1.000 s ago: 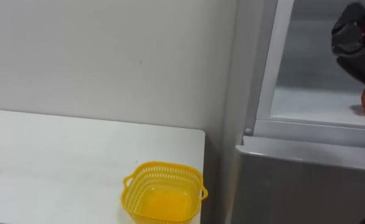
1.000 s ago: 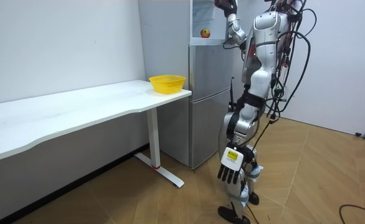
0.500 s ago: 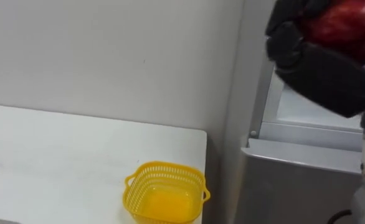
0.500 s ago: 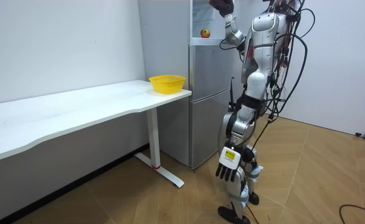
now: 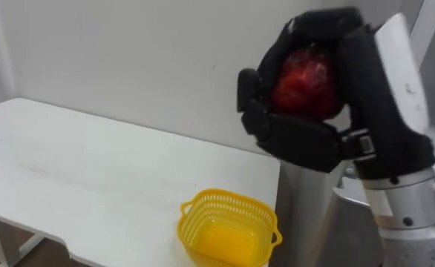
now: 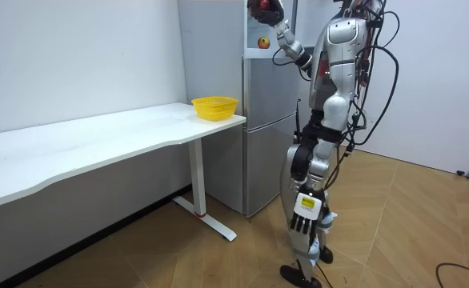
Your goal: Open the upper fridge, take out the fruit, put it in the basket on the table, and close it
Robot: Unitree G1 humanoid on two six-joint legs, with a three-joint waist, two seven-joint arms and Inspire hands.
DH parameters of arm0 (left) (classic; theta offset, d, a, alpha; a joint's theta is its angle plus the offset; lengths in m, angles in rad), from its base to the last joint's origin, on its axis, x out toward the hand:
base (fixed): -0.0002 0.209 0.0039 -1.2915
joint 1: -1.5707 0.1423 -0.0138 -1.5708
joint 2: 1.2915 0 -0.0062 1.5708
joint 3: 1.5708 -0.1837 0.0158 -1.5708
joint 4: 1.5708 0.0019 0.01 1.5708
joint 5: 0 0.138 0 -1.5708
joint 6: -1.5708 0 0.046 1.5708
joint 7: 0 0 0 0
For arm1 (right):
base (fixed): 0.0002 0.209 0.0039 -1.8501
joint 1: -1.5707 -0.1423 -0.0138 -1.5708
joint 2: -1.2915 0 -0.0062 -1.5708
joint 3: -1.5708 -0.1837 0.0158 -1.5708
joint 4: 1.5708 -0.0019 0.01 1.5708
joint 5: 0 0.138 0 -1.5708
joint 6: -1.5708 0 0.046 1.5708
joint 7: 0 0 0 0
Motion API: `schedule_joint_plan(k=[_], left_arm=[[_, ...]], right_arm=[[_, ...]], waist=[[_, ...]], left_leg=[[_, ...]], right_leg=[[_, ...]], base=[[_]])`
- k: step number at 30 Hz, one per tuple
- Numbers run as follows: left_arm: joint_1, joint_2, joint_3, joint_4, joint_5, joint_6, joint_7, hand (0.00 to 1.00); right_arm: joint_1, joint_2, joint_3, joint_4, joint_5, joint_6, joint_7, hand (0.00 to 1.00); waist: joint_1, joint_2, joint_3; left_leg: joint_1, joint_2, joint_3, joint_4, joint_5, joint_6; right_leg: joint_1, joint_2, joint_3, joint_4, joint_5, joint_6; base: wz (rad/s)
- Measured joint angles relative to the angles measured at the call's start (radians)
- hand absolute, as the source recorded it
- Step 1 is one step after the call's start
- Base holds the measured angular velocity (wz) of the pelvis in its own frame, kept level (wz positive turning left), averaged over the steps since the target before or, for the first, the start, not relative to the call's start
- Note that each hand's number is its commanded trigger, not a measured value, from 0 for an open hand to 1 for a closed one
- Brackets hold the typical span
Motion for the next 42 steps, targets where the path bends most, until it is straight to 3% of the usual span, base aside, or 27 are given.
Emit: schedule_joint_plan(k=[7, 12, 16, 18, 25, 33, 42], left_arm=[[-0.001, 0.004, -0.018, -0.009, -0.001, 0.007, -0.009, 0.0], [0.032, 0.01, -0.035, -0.039, -0.001, 0.016, -0.011, 0.0], [0.048, 0.013, -0.039, -0.046, 0.0, 0.019, -0.015, 0.0], [0.051, 0.015, -0.038, -0.047, -0.001, 0.028, -0.027, 0.0], [0.045, 0.041, -0.044, -0.067, -0.014, 0.032, -0.03, 0.0], [0.058, 0.056, -0.052, -0.102, -0.02, 0.037, -0.021, 0.0], [0.061, 0.069, -0.061, -0.12, -0.01, 0.054, -0.031, 0.0]], right_arm=[[0.0, -0.003, 0.017, 0.091, 0.007, 0.024, 0.039, 1.0], [0.0, -0.004, 0.078, 0.242, 0.009, 0.067, 0.084, 1.0], [0.0, -0.002, 0.115, 0.341, 0.005, 0.068, 0.094, 1.0], [0.0, -0.003, 0.141, 0.395, 0.01, 0.089, 0.104, 1.0], [0.0, -0.003, 0.186, 0.492, 0.013, 0.086, 0.108, 1.0], [0.0, -0.003, 0.234, 0.663, 0.007, 0.087, 0.103, 1.0], [0.0, -0.003, 0.234, 0.711, 0.011, 0.087, 0.091, 1.0]], waist=[[0.018, -0.007, -0.0013], [0.043, -0.021, 0.0018], [0.053, -0.033, 0.0068], [0.071, -0.037, 0.0082], [0.1, -0.052, 0.0015], [0.127, -0.062, 0.0095], [0.131, -0.063, 0.0094]], left_leg=[[-0.007, -0.014, -0.047, 0.015, 0.0, 0.001], [-0.008, -0.017, -0.066, 0.016, 0.0, 0.001], [-0.01, -0.018, -0.074, 0.016, 0.0, 0.001], [-0.012, -0.018, -0.073, 0.016, 0.0, 0.001], [-0.022, -0.021, -0.094, 0.03, 0.001, 0.001], [-0.038, -0.029, -0.107, 0.032, 0.001, 0.002], [-0.046, -0.033, -0.119, 0.035, 0.002, 0.004]], right_leg=[[0.016, -0.012, -0.042, 0.001, -0.009, 0.013], [0.027, -0.013, -0.06, 0.002, -0.009, 0.015], [0.028, -0.014, -0.068, 0.002, -0.01, 0.016], [0.024, -0.014, -0.068, 0.001, -0.01, 0.016], [0.026, -0.015, -0.09, 0.001, -0.01, 0.016], [0.021, -0.021, -0.102, -0.001, -0.012, 0.018], [0.021, -0.022, -0.113, 0.0, -0.012, 0.018]], base=[[0.2], [0.12], [0.07], [-0.02], [0.09], [0.05], [0.04]])
